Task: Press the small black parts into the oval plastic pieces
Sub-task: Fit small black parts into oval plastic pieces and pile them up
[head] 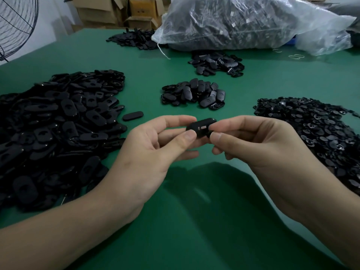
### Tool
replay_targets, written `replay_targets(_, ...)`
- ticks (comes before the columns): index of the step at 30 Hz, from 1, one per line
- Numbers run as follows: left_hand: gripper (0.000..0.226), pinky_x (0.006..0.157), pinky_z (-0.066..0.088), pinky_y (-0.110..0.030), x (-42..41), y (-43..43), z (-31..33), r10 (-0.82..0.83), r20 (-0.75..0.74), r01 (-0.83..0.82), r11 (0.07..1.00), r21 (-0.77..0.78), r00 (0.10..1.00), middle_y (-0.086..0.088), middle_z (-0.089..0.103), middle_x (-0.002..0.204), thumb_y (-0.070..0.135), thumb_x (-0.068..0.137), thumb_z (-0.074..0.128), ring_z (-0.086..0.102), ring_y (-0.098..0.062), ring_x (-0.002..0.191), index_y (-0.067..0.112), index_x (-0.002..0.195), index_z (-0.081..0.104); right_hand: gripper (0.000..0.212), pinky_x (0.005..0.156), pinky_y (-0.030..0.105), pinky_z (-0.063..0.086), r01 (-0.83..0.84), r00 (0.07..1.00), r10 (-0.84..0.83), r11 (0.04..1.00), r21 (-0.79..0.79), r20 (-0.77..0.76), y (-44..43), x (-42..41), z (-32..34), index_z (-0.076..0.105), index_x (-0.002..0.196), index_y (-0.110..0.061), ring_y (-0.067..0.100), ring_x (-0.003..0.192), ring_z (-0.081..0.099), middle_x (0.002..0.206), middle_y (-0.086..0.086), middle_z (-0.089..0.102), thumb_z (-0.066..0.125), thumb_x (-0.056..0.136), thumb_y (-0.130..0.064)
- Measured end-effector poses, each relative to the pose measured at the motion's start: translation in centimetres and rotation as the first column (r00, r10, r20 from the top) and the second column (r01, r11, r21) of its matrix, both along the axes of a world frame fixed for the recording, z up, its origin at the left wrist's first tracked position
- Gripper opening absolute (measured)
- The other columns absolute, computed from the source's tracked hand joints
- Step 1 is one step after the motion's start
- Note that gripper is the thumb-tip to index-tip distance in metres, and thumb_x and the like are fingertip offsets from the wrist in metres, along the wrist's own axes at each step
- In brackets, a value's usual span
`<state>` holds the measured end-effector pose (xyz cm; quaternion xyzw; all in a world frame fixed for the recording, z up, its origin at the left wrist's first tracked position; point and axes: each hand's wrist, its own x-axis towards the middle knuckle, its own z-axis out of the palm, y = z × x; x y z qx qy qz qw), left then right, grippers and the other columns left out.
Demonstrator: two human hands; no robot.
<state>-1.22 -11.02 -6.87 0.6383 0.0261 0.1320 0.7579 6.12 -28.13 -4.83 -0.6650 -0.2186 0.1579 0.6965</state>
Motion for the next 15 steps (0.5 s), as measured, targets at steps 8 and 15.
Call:
replay_targets(8, 0.021, 0.082, 0.058, -0.02, -0.01, 0.04, -0.2, 0.016, -0.026, -0.015, 0.999, 0.036, 1.0, -0.006, 0.08, 0.098, 0.02, 0.08, 0.074, 0.076, -0.018, 0.098, 0.013, 0.099, 0.081, 0.006, 0.06, 0.014, 0.05, 0.076, 0.988, -0.074, 0.997, -0.01, 0.138, 0.12, -0.08, -0.07, 0.079, 0.079, -0.013, 0.011, 0.062, 0.07, 0.072, 0.006, 0.076, 0.083, 0.074, -0.011)
replay_targets(15, 0.023, 0.073, 0.058, -0.018, -0.06, -0.08, -0.02, 0.045, -0.027, -0.044, 0.998, 0.047, 0.999, -0.005, 0.08, 0.093, 0.022, 0.075, 0.075, 0.078, -0.016, 0.089, 0.015, 0.096, 0.081, 0.014, 0.066, 0.028, 0.061, 0.18, 0.926, -0.14, 0.98, -0.086, 0.351, 0.22, -0.47, -0.36, 0.078, 0.077, -0.022, 0.014, 0.062, 0.072, 0.07, -0.003, 0.075, 0.082, 0.079, -0.01)
